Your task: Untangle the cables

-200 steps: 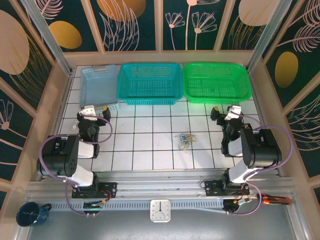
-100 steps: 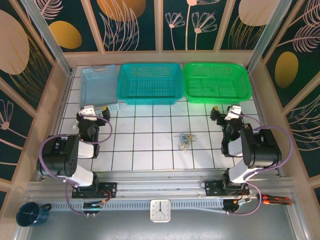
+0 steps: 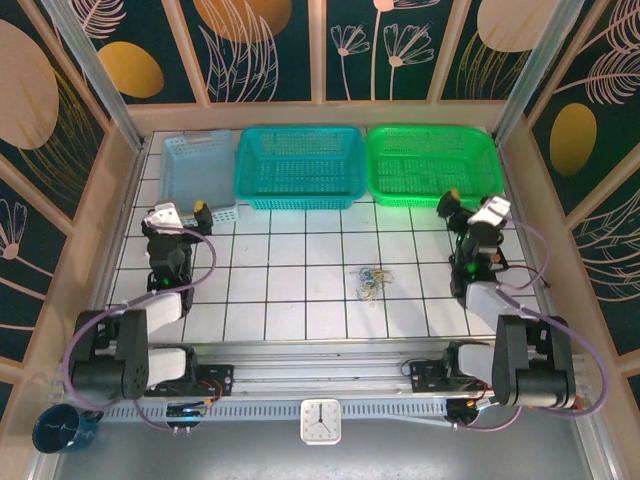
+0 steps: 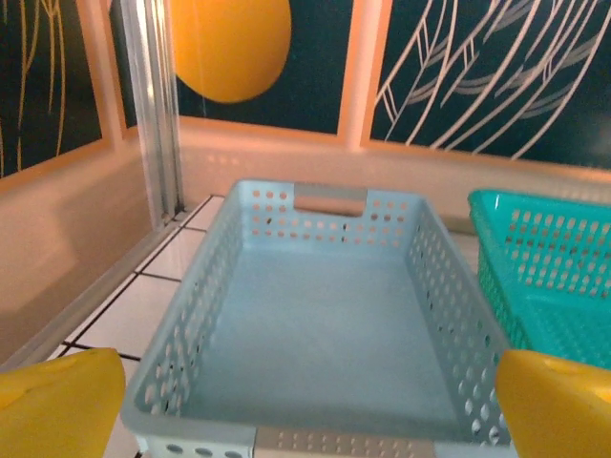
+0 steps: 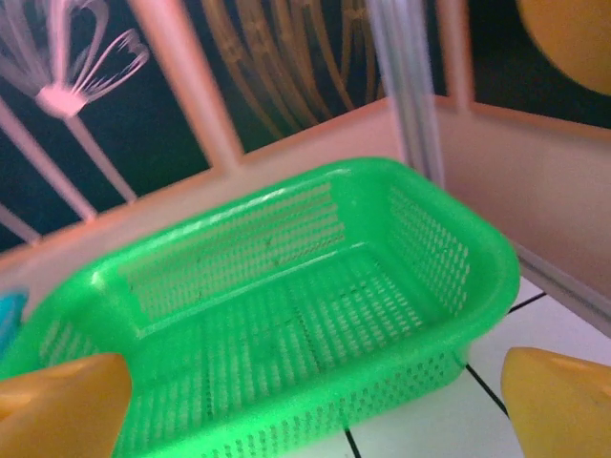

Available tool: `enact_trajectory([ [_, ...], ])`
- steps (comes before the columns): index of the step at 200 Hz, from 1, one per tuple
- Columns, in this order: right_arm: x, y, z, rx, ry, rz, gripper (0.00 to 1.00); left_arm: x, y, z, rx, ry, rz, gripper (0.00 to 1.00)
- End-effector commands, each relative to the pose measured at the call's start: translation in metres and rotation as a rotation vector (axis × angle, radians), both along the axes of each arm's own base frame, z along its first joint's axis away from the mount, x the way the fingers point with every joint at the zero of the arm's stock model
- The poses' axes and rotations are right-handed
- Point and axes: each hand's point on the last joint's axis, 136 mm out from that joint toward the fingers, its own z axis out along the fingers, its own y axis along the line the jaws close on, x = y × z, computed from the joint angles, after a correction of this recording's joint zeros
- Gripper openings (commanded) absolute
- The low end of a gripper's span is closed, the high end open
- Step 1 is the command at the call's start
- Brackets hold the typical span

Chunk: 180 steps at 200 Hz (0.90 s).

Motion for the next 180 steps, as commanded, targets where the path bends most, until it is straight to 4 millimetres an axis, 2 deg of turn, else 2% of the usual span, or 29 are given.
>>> enact_trajectory([
  [1,-0.003,-0.007,-0.027,0.273,0.218,-0.091,0.99,0.004,-0.004,0.031,-0.102,-0.030,-0.031,0.99],
  [22,0.006,0.041,-0.012,0.329,0.227,0.149,0.97,0.006,-0.018,0.062,-0.234,-0.065,-0.109,0.99],
  [44,-0.001,0.096,-0.012,0.346,0.310,0.355,0.95,0.006,-0.038,0.080,-0.340,-0.062,-0.217,0.99],
  [61,-0.017,0.131,-0.025,0.326,0.421,0.443,0.93,0.004,-0.058,0.081,-0.398,-0.021,-0.296,0.99],
  [84,-0.046,0.163,-0.048,0.326,0.546,0.517,0.92,-0.001,-0.092,0.068,-0.434,0.065,-0.391,0.99],
  [99,-0.064,0.177,-0.061,0.325,0.603,0.539,0.92,-0.009,-0.117,0.057,-0.478,0.112,-0.456,0.99],
  [123,-0.091,0.185,-0.079,0.328,0.684,0.538,0.92,-0.025,-0.147,0.033,-0.545,0.167,-0.501,0.99],
  [156,-0.129,0.198,-0.105,0.372,0.807,0.556,0.92,-0.043,-0.166,-0.012,-0.638,0.254,-0.487,0.99],
  [180,-0.150,0.208,-0.112,0.395,0.849,0.580,0.92,-0.044,-0.178,-0.020,-0.625,0.295,-0.494,0.99],
])
